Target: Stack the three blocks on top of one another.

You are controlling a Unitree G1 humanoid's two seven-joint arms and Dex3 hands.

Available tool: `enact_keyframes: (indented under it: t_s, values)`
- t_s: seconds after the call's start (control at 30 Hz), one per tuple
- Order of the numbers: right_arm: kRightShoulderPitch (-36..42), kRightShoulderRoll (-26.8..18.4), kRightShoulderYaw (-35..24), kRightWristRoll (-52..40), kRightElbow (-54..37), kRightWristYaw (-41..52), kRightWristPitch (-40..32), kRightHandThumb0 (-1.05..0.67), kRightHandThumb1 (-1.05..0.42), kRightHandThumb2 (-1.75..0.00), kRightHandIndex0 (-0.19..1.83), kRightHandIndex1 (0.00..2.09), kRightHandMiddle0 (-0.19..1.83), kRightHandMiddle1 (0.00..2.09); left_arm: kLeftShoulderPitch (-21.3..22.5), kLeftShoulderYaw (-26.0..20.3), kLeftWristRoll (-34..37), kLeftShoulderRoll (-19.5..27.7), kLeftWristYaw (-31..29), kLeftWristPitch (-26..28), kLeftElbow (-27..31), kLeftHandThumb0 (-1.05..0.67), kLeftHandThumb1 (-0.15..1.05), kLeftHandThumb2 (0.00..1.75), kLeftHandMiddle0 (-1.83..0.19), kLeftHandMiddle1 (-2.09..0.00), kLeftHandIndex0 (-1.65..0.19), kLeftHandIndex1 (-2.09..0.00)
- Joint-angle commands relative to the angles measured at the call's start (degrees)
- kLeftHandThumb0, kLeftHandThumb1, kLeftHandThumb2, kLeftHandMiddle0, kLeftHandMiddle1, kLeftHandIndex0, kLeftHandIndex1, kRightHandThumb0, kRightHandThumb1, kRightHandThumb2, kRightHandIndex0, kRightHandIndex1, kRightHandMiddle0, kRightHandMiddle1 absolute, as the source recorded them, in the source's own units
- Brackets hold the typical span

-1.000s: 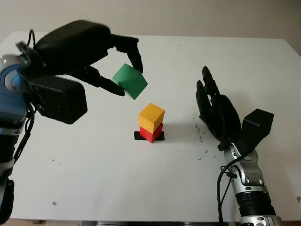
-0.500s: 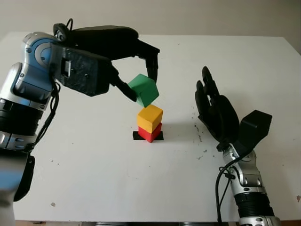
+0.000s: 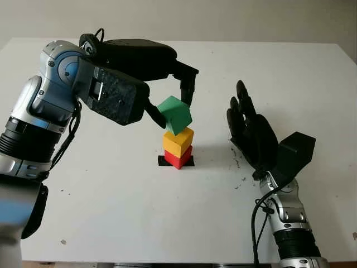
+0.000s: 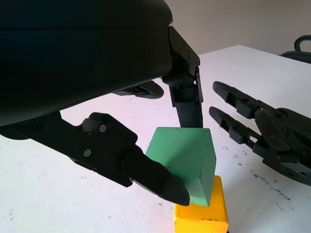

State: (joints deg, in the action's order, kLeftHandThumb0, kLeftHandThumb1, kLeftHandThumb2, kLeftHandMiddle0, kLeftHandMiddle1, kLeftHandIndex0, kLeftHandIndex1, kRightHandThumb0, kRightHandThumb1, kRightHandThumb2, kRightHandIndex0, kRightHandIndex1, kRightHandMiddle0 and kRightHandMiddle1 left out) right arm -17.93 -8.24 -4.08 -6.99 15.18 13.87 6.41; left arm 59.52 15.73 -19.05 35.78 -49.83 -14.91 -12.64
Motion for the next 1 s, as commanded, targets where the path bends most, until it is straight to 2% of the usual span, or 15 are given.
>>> enact_keyframes:
  t_s: [0.0,0.57,0.83,0.97]
  values:
    - [0.6,0.4,0.2,-0.1,-1.4,-0.1,0.0,-0.76,-1.05,-0.48,-0.19,0.00,-0.18,0.05,0.0,0.1,0.1,0.1,-0.2,0.0,0.6,-0.40,1.04,0.06,-0.38,-0.06,-0.41,-1.37]
    - [1.5,1.0,0.3,-0.4,-3.1,-0.4,-2.3,-0.77,-1.05,-0.47,-0.19,0.00,-0.19,0.05,-0.1,0.9,0.7,-0.7,-3.3,5.4,0.7,-0.43,1.05,0.09,-0.34,-0.04,-0.33,-1.50]
    - [1.6,1.0,0.3,-0.3,-2.9,-0.2,-1.9,-0.78,-1.05,-0.47,-0.19,0.00,-0.19,0.05,-0.4,1.7,0.8,-1.3,-2.8,2.6,-0.8,-0.45,1.05,0.12,-0.33,-0.05,-0.34,-1.39]
    - [1.7,1.1,0.3,-0.2,-2.5,-0.3,-1.4,-0.78,-1.05,-0.47,-0.19,0.00,-0.18,0.06,-0.6,2.0,0.7,-1.8,-3.2,3.2,-1.2,-0.45,1.05,0.13,-0.31,-0.04,-0.32,-1.36]
